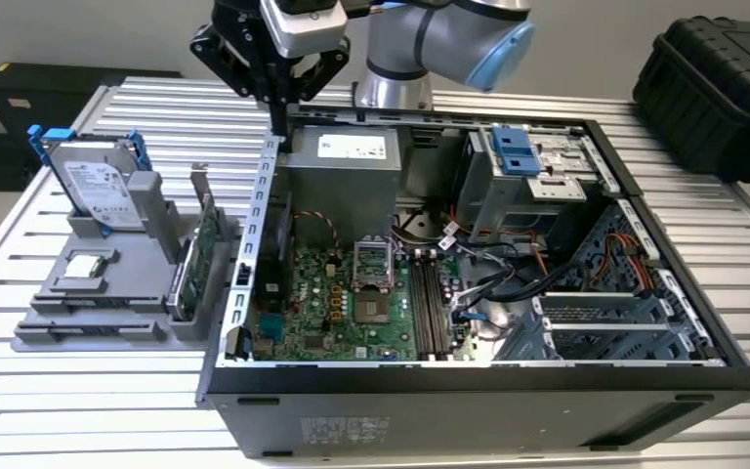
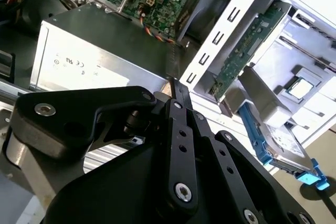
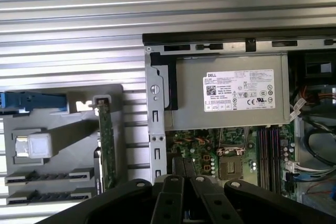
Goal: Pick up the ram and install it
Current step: 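Reach for the ram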
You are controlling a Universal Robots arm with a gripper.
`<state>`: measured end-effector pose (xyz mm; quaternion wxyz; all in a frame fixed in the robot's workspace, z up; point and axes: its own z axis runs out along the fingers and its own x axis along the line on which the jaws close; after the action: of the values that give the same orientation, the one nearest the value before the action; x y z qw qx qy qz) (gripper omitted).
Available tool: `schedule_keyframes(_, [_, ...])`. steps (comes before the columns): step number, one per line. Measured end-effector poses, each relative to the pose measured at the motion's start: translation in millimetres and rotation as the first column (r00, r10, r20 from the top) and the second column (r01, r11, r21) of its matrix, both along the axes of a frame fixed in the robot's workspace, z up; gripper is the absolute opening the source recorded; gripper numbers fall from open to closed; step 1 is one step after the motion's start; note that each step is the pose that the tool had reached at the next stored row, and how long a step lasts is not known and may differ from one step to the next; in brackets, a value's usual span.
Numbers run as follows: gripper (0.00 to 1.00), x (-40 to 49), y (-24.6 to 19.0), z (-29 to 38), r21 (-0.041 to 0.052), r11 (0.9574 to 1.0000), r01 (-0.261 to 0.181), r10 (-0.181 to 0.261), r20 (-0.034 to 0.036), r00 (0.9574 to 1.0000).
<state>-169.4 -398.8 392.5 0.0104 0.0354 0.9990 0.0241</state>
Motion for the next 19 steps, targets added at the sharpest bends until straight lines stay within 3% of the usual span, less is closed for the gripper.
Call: schedule_keyframes(19, [0.0, -10.0, 0.0, 0.0, 0.0, 1.0, 0.0, 0.0, 0.0, 1.0])
